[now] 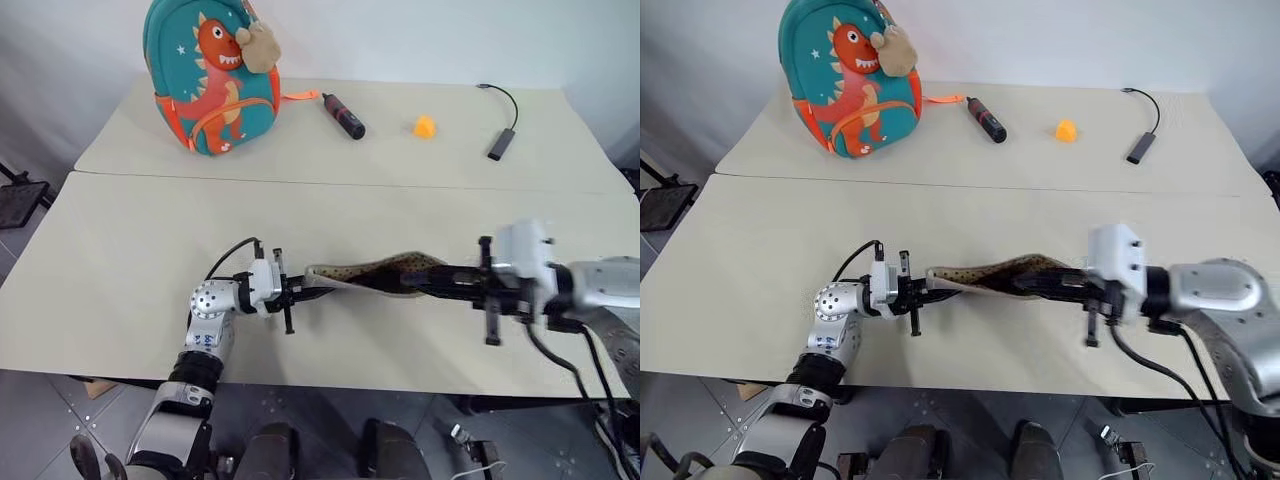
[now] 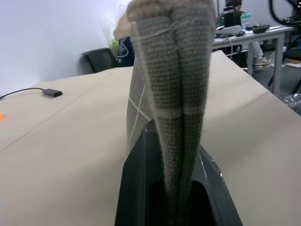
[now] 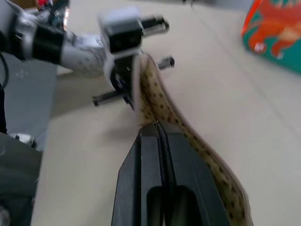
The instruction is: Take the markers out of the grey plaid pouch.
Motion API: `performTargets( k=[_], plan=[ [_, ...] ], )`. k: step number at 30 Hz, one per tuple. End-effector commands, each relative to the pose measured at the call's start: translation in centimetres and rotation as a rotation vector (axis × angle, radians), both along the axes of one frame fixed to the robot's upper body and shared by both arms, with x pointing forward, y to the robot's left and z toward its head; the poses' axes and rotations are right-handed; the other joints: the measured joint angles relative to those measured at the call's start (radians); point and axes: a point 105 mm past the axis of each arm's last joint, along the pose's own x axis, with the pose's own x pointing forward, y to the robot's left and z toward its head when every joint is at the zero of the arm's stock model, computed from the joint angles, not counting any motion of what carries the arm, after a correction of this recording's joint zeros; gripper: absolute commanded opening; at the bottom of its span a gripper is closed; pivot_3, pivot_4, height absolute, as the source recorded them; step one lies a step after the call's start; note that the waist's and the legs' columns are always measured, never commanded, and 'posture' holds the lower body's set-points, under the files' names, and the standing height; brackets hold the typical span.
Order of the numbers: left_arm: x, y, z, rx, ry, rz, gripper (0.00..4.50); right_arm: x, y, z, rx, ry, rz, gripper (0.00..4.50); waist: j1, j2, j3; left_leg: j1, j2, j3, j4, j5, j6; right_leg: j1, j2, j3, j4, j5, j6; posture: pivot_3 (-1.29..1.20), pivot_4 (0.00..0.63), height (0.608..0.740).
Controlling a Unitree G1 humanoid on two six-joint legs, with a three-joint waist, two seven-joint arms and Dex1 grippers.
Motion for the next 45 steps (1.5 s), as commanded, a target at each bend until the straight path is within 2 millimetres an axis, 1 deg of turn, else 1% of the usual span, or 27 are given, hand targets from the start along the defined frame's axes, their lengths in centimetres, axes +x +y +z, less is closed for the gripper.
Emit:
performTargets(
  k=[1,3,5,7,8,9,10,11,12,14,16,18,22,25,29,32,34,39,41,45],
  plan=[
    [0.0,-0.3,0.2,-0.002,-0.014,-0.005,0.0,1.1,-0.1,-1.1,-0.116,-0.012,-0.096,0.05,0.0,0.0,0.0,0.0,0.0,0.0,0.0,0.0,0.0,0.0,0.0,0.0,0.0,0.0,0.0,0.0,0.15,0.74],
    [0.0,-0.4,0.3,-0.005,-0.013,-0.005,0.0,1.7,-0.7,-1.9,-0.205,-0.013,-0.132,0.05,0.0,0.0,0.0,0.0,0.0,0.0,0.0,0.0,0.0,0.0,0.0,0.0,0.0,0.0,0.0,0.0,0.15,0.74],
    [0.1,-0.4,0.4,-0.012,-0.011,-0.004,0.0,1.9,-0.9,-2.5,-0.287,-0.03,-0.123,0.05,-0.001,0.0,0.0,0.0,0.0,0.0,0.0,0.0,0.0,0.0,0.0,0.0,0.0,0.0,0.0,0.0,0.15,0.74],
    [0.1,-0.5,0.5,-0.015,-0.006,-0.008,0.0,1.9,-0.4,-2.6,-0.32,-0.039,-0.09,0.05,-0.003,0.0,0.0,0.0,0.0,0.001,0.0,0.0,0.0,-0.001,0.0,0.0,0.0,0.0,0.0,0.0,0.15,0.74],
    [0.1,-0.5,0.5,-0.015,-0.003,-0.01,0.0,1.9,0.0,-2.8,-0.329,-0.014,-0.092,0.05,-0.004,0.0,0.0,0.0,0.0,0.001,0.0,0.0,0.0,-0.001,0.0,0.0,0.0,0.0,0.0,0.0,0.15,0.74],
    [0.1,-0.6,0.5,-0.017,0.0,-0.011,0.0,2.3,0.7,-2.4,-0.307,-0.049,-0.093,0.05,-0.004,0.0,0.0,0.0,0.0,0.001,0.0,0.0,0.0,-0.001,0.0,0.0,0.0,0.0,0.0,0.0,0.15,0.74],
    [0.1,-0.6,0.6,-0.018,0.002,-0.012,0.0,2.6,1.3,-2.2,-0.291,-0.061,-0.102,0.21,-0.007,0.0,0.0,0.0,0.0,0.001,0.0,0.0,0.0,-0.001,0.0,0.0,0.0,0.0,0.0,0.0,0.15,0.74],
    [0.1,-0.7,0.6,-0.019,0.003,-0.013,0.0,2.6,1.7,-2.4,-0.306,-0.057,-0.091,0.43,-0.01,0.0,0.0,0.0,0.001,0.001,0.0,0.0,0.0,-0.001,0.0,0.0,0.0,0.0,0.0,0.0,0.15,0.74],
    [0.2,-0.8,0.7,-0.021,0.005,-0.015,0.0,3.1,2.0,-2.6,-0.325,-0.105,-0.098,0.62,-0.009,0.0,0.0,0.0,0.001,0.001,0.0,0.0,0.0,-0.001,0.0,0.0,0.001,0.0,0.0,0.0,0.15,0.74],
    [0.2,-0.9,0.8,-0.022,0.006,-0.017,0.0,3.5,2.0,-3.4,-0.397,-0.139,-0.092,1.34,-0.005,0.0,0.0,-0.001,0.0,0.001,0.0,0.0,0.0,-0.001,0.0,0.0,0.001,0.0,0.0,0.0,0.15,0.74],
    [0.2,-0.9,0.8,-0.025,0.01,-0.018,0.0,4.4,2.1,-3.7,-0.445,-0.185,-0.114,1.93,-0.003,0.0,0.0,-0.001,0.0,0.001,0.0,0.0,0.0,-0.001,0.0,0.0,0.0,0.0,0.0,0.0,0.15,0.74],
    [0.2,-0.9,0.9,-0.027,0.016,-0.02,0.0,5.4,2.3,-3.6,-0.475,-0.232,-0.134,1.93,-0.006,0.0,0.0,-0.001,0.0,0.001,0.0,0.0,0.0,-0.001,0.0,0.0,0.0,0.0,0.0,0.0,0.15,0.74],
    [0.1,-0.9,0.9,-0.027,0.029,-0.026,0.0,6.1,2.3,-4.1,-0.551,-0.272,-0.139,1.93,-0.007,0.0,0.0,-0.001,0.0,0.001,0.0,0.0,0.0,-0.002,0.0,0.0,0.001,0.0,0.0,0.0,0.15,0.74],
    [0.1,-0.9,0.8,-0.026,0.034,-0.029,0.0,7.0,2.2,-4.2,-0.593,-0.302,-0.189,1.93,-0.007,0.0,0.0,-0.001,0.0,0.001,0.0,0.0,0.0,-0.002,0.0,0.0,0.001,0.0,0.0,0.0,0.15,0.74],
    [0.1,-1.0,0.8,-0.031,0.04,-0.029,0.0,7.8,2.3,-4.8,-0.638,-0.33,-0.197,1.93,-0.007,0.0,0.0,-0.001,0.0,0.001,0.0,0.0,0.0,-0.002,0.0,0.0,0.001,0.0,0.0,0.0,0.15,0.74],
    [0.1,-1.1,0.9,-0.035,0.046,-0.033,0.0,8.9,2.8,-6.0,-0.666,-0.366,-0.213,1.93,-0.011,0.0,0.0,-0.001,0.0,0.001,0.0,0.0,0.0,-0.002,0.0,0.0,0.001,0.0,0.0,0.0,0.15,0.74],
    [0.1,-1.2,0.9,-0.036,0.046,-0.034,0.0,9.7,2.4,-6.7,-0.718,-0.392,-0.241,1.93,-0.018,0.0,0.0,-0.001,0.0,0.001,0.0,0.0,0.0,-0.002,0.001,0.0,0.001,0.0,0.0,0.0,0.15,0.74],
    [0.2,-1.3,1.1,-0.041,0.049,-0.035,0.0,10.8,2.6,-8.4,-0.712,-0.388,-0.255,1.93,-0.03,-0.001,-0.001,0.0,0.0,0.001,0.0,0.0,0.0,-0.001,0.001,0.0,0.001,0.0,0.0,0.0,0.15,0.74],
    [0.3,-1.2,1.1,-0.044,0.05,-0.034,0.0,11.1,3.0,-8.6,-0.685,-0.4,-0.258,1.93,-0.032,-0.002,-0.001,0.0,0.0,0.001,0.0,0.0,-0.001,-0.001,0.001,0.0,0.002,0.0,0.0,0.0,0.15,0.74],
    [0.4,-1.1,1.2,-0.051,0.055,-0.03,0.0,11.7,2.3,-9.6,-0.713,-0.398,-0.254,1.93,-0.036,-0.003,-0.002,0.001,0.001,0.002,0.0,0.001,-0.001,-0.001,0.001,0.0,0.002,0.0,0.0,0.0,0.15,0.74]
  ],
)
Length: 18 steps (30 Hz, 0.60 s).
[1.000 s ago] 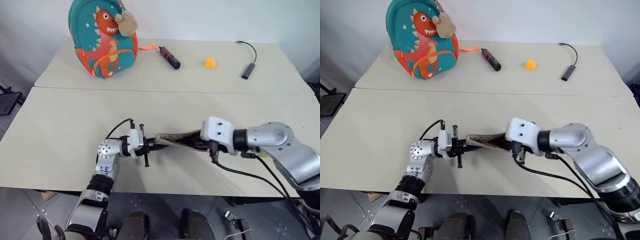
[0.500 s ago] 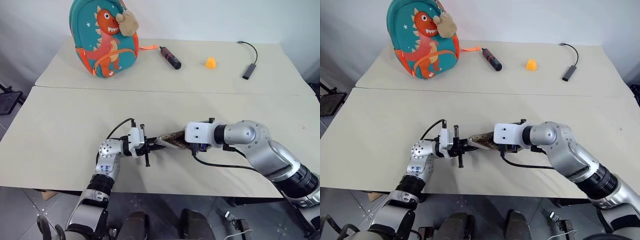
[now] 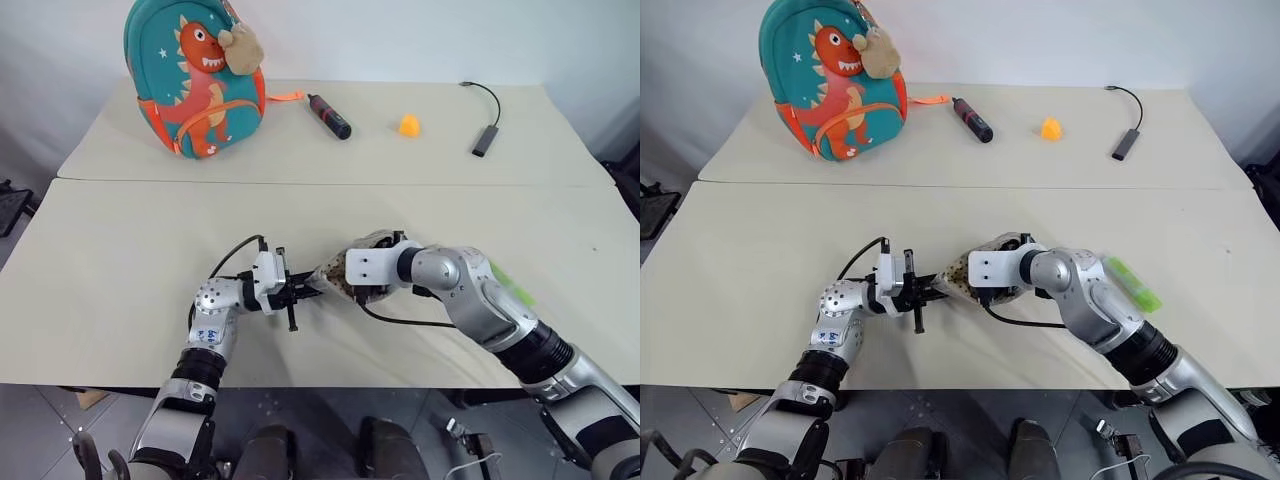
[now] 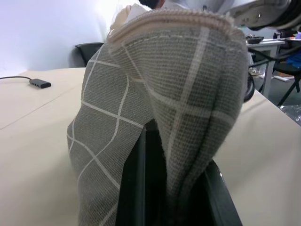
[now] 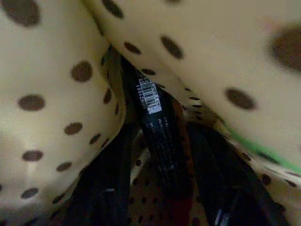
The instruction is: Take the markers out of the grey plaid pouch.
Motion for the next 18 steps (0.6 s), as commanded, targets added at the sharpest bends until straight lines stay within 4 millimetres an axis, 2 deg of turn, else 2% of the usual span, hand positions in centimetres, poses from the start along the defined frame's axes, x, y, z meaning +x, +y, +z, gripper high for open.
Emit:
performTargets(
  k=[1,3,6,8,9,14,18],
  plan=[
    [-0.4,-0.7,1.4,-0.03,-0.058,-0.046,0.0,0.9,-2.4,-2.7,-0.062,0.068,-0.079,1.93,0.0,0.0,-0.001,0.0,0.0,0.0,0.0,0.0,0.0,0.0,0.0,0.0,0.0,0.0,0.0,0.0,0.15,0.74],
    [-0.4,-0.6,1.4,-0.03,-0.056,-0.044,0.0,0.9,-2.3,-2.9,-0.051,0.089,-0.068,1.93,0.0,-0.001,-0.001,0.0,0.0,0.0,0.0,0.0,0.0,0.0,0.0,0.0,0.0,0.0,0.0,0.0,0.15,0.74],
    [-0.3,-0.6,1.5,-0.032,-0.056,-0.038,0.0,0.2,-2.3,-3.3,-0.044,0.14,-0.04,1.32,0.001,-0.002,-0.001,0.0,0.0,0.0,0.0,0.0,0.0,0.0,0.0,0.0,0.0,0.0,0.0,0.0,0.15,0.74],
    [-0.2,-0.5,1.6,-0.041,-0.053,-0.027,0.0,0.0,-2.1,-2.4,-0.033,0.122,-0.002,0.7,0.002,-0.002,-0.002,0.0,0.0,0.0,0.0,0.0,0.0,0.0,0.0,0.0,0.0,0.0,0.0,0.0,0.15,0.74],
    [0.0,-0.5,1.7,-0.052,-0.047,-0.02,0.0,-0.2,-1.9,-1.5,-0.012,0.11,0.025,0.62,0.003,-0.002,-0.002,0.0,0.0,0.0,0.0,0.0,0.0,0.0,0.0,0.0,0.0,0.0,0.0,0.0,0.15,0.74],
    [0.2,-0.1,2.0,-0.074,-0.025,-0.016,0.0,-2.3,-2.7,1.4,0.0,0.101,0.138,0.6,0.011,-0.002,-0.001,-0.001,-0.001,-0.001,0.0,0.0,0.0,0.0,0.0,-0.001,-0.001,0.0,0.0,0.0,0.15,0.74],
    [-0.2,0.1,2.0,-0.071,0.012,-0.056,0.0,-4.0,-3.7,2.8,0.025,0.137,0.198,0.6,0.008,-0.002,-0.001,-0.001,-0.001,-0.001,-0.001,0.0,0.001,0.0,0.0,-0.001,-0.002,0.0,0.0,0.0,0.15,0.74]
  ],
)
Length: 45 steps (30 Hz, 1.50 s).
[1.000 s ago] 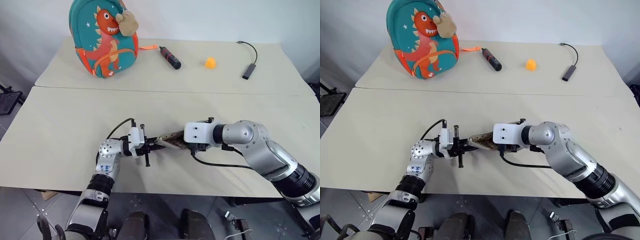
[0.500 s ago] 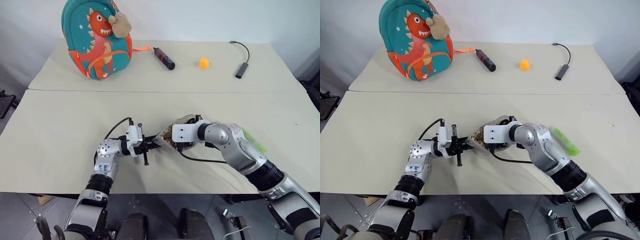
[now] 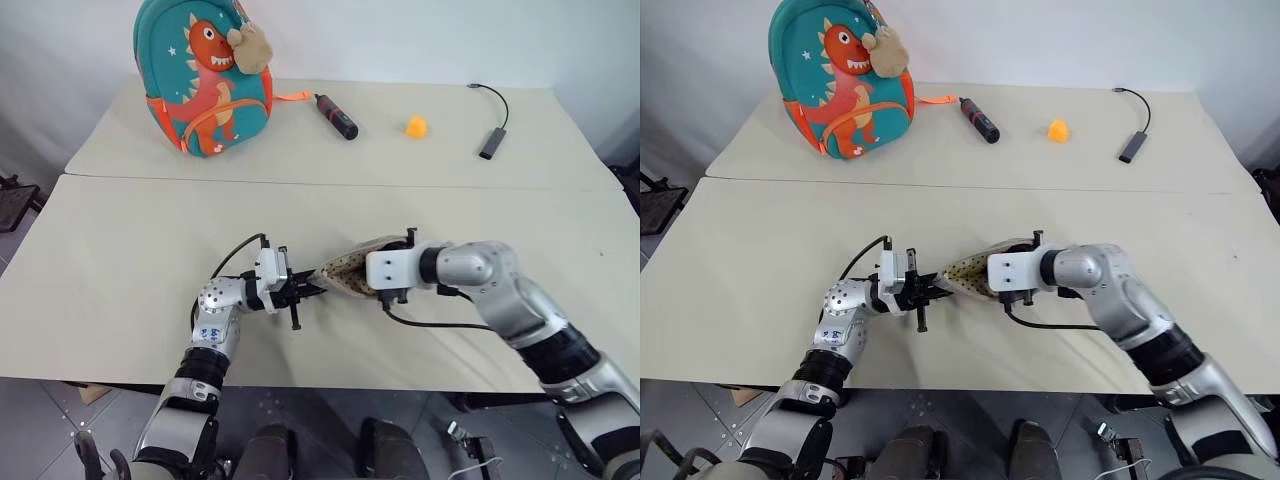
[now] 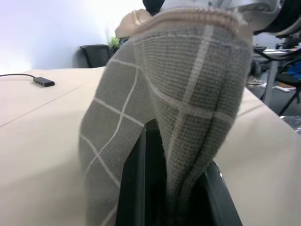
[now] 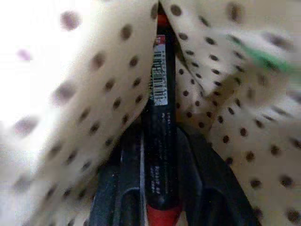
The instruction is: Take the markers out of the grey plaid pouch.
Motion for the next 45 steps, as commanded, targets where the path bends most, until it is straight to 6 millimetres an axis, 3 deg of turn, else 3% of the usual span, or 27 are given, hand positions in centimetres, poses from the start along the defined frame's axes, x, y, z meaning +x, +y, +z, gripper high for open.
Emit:
performTargets(
  k=[1,5,10,17,21,25,27,29,31,35,40,45],
  plan=[
    [-0.6,0.3,1.6,-0.038,-0.008,-0.059,0.0,-2.0,-0.8,1.8,0.028,0.028,0.092,0.6,-0.002,0.0,0.0,0.0,0.0,0.0,0.0,0.0,0.0,0.0,0.0,0.0,0.0,0.0,0.0,0.0,0.15,0.74],
    [-1.9,0.7,0.8,-0.004,0.057,-0.161,0.0,-4.0,-2.3,3.4,0.065,0.07,0.161,0.6,-0.002,0.0,0.0,0.0,0.0,0.0,0.0,0.0,0.0,0.0,0.0,0.0,0.0,0.0,0.0,0.0,0.15,0.74],
    [-2.4,0.6,0.7,-0.023,0.039,-0.194,0.0,-4.8,-3.6,4.9,0.16,0.1,0.153,0.59,-0.001,0.0,0.0,0.0,0.001,0.0,0.0,0.0,0.0,0.0,0.0,0.0,0.0,0.0,0.0,0.0,0.15,0.74],
    [-3.0,0.3,0.3,-0.058,0.118,-0.264,0.0,-8.7,-3.9,7.1,0.469,0.301,0.23,0.59,0.016,-0.001,0.0,0.0,0.0,0.0,0.0,0.0,0.0,0.0,0.0,0.0,-0.001,0.0,0.0,0.0,0.15,0.74],
    [-2.9,0.3,0.5,-0.074,0.163,-0.307,0.0,-10.7,-3.6,10.7,0.755,0.49,0.188,0.59,0.022,-0.001,0.0,0.0,0.001,-0.002,0.001,0.0,0.0,0.0,0.0,0.0,0.0,0.0,-0.001,0.0,0.15,0.74],
    [-2.8,0.3,0.1,-0.053,0.17,-0.306,0.0,-11.0,-4.4,13.3,0.918,0.576,0.133,0.59,0.023,-0.001,0.0,0.0,0.001,-0.005,0.001,0.0,0.0,0.0,-0.001,0.0,-0.001,0.002,-0.003,0.0,0.15,0.74],
    [-2.7,0.1,-0.1,-0.048,0.174,-0.295,0.0,-10.5,-5.9,15.0,1.064,0.608,0.078,0.59,0.023,-0.001,0.001,0.0,0.001,-0.005,0.0,0.0,0.0,0.0,0.0,-0.001,-0.001,0.002,-0.003,0.0,0.15,0.74],
    [-2.6,0.1,-0.5,-0.032,0.161,-0.268,0.0,-9.7,-7.0,15.3,1.127,0.615,-0.007,0.59,0.025,-0.001,0.001,0.0,0.001,-0.005,0.0,0.0,0.001,0.0,-0.001,0.0,-0.001,0.002,-0.003,0.0,0.15,0.74],
    [-2.5,0.2,-0.5,-0.036,0.149,-0.239,0.0,-8.4,-8.5,14.3,1.141,0.613,-0.159,0.59,0.026,-0.001,0.001,0.0,0.001,-0.004,0.0,0.0,0.001,0.0,-0.001,-0.001,-0.001,0.002,-0.003,0.0,0.15,0.74],
    [-3.2,1.1,-1.2,0.007,0.145,-0.221,0.0,-6.6,-13.6,7.6,0.888,0.615,-0.629,0.59,0.026,0.0,0.0,-0.001,0.001,0.0,0.0,-0.001,0.002,0.0,-0.001,-0.001,-0.002,0.002,-0.003,0.0,0.15,0.74],
    [-3.7,1.9,-1.0,-0.014,0.17,-0.186,0.0,-6.0,-16.7,3.1,0.788,0.622,-0.877,0.59,0.015,0.002,-0.001,0.001,0.001,0.003,0.0,-0.001,0.002,0.0,-0.001,0.001,-0.001,0.002,-0.003,0.0,0.15,0.74],
    [-4.2,2.9,-0.4,-0.007,0.211,-0.184,0.0,-5.2,-17.2,0.6,0.692,0.584,-0.906,0.59,0.012,0.002,-0.001,0.001,0.002,0.003,0.0,-0.001,0.001,-0.001,-0.001,0.001,0.0,0.002,-0.002,0.0,0.15,0.74]
  ],
)
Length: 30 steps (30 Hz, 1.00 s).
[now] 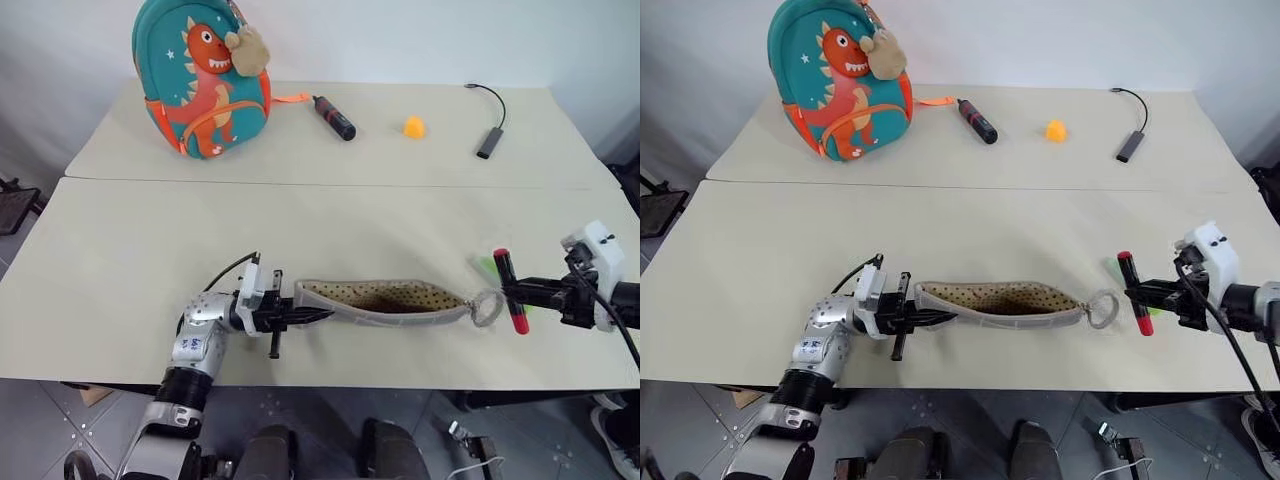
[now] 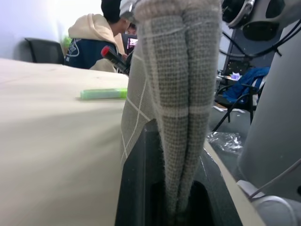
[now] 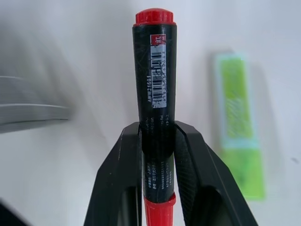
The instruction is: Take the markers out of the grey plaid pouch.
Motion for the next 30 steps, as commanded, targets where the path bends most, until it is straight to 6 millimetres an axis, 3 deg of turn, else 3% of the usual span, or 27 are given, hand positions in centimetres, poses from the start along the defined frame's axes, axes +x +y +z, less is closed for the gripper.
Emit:
performTargets(
  k=[1,3,4,9,14,16,20,24,30],
  plan=[
    [-0.4,1.1,0.6,0.01,0.012,0.007,0.0,0.6,-0.1,-1.0,-0.066,-0.026,0.023,0.59,0.001,0.0,0.0,0.0,0.0,0.0,0.0,0.0,0.0,0.0,0.0,0.0,0.0,0.0,0.0,0.0,0.15,0.74],
    [-0.4,1.4,0.8,0.017,0.013,0.015,0.0,0.7,0.3,-1.5,-0.063,-0.029,0.054,0.59,0.004,0.0,0.0,0.0,-0.001,0.0,0.0,0.0,0.0,0.0,0.0,0.0,0.0,0.0,0.0,0.0,0.15,0.74],
    [-0.3,1.5,0.9,0.019,0.013,0.022,0.0,0.8,0.6,-1.7,-0.058,-0.035,0.083,1.31,0.006,0.0,0.0,0.0,-0.001,0.0,0.0,0.0,0.0,0.0,0.0,0.0,0.0,0.0,0.0,0.0,0.15,0.74],
    [-0.2,2.2,1.6,-0.001,0.053,0.054,0.0,2.2,0.5,-0.9,-0.067,-0.196,0.131,2.87,0.011,0.0,0.0,-0.001,-0.001,0.0,0.0,0.0,0.0,0.0,0.0,0.0,-0.001,0.001,0.001,0.0,0.15,0.74],
    [-0.2,4.1,2.5,-0.024,0.138,0.121,0.0,0.7,3.8,3.4,0.176,-0.605,0.407,4.47,0.011,0.0,0.0,-0.001,-0.001,0.0,-0.001,0.0,0.0,0.0,0.001,0.0,-0.002,0.001,0.001,0.0,0.15,0.74],
    [0.0,5.2,3.2,-0.064,0.226,0.164,0.0,-0.4,4.7,3.8,0.23,-0.677,0.497,4.47,0.01,0.0,0.001,-0.001,-0.001,0.0,-0.001,0.0,0.0,0.001,0.001,0.0,-0.002,0.001,0.001,0.0,0.15,0.74],
    [0.2,7.3,4.4,-0.151,0.424,0.232,0.0,-1.4,6.3,3.8,0.339,-0.64,0.578,4.47,0.009,0.0,0.001,0.0,0.0,-0.005,0.0,0.0,0.0,0.001,0.001,0.0,-0.002,0.001,0.001,0.0,0.15,0.74],
    [0.5,12.1,3.8,-0.242,0.7,0.47,0.0,-3.3,8.7,3.2,0.362,-0.682,0.707,4.47,0.007,0.0,0.001,0.001,0.0,-0.009,-0.001,0.0,0.0,0.001,0.001,0.001,-0.001,0.001,0.001,0.0,0.15,0.74],
    [-0.7,18.1,4.3,-0.473,0.76,0.772,0.0,-4.0,7.8,3.1,0.309,-0.734,0.694,4.47,0.008,0.0,0.001,0.002,0.0,-0.008,-0.001,0.0,0.0,0.001,0.0,0.003,-0.001,0.001,0.001,0.0,0.15,0.74]
  ],
)
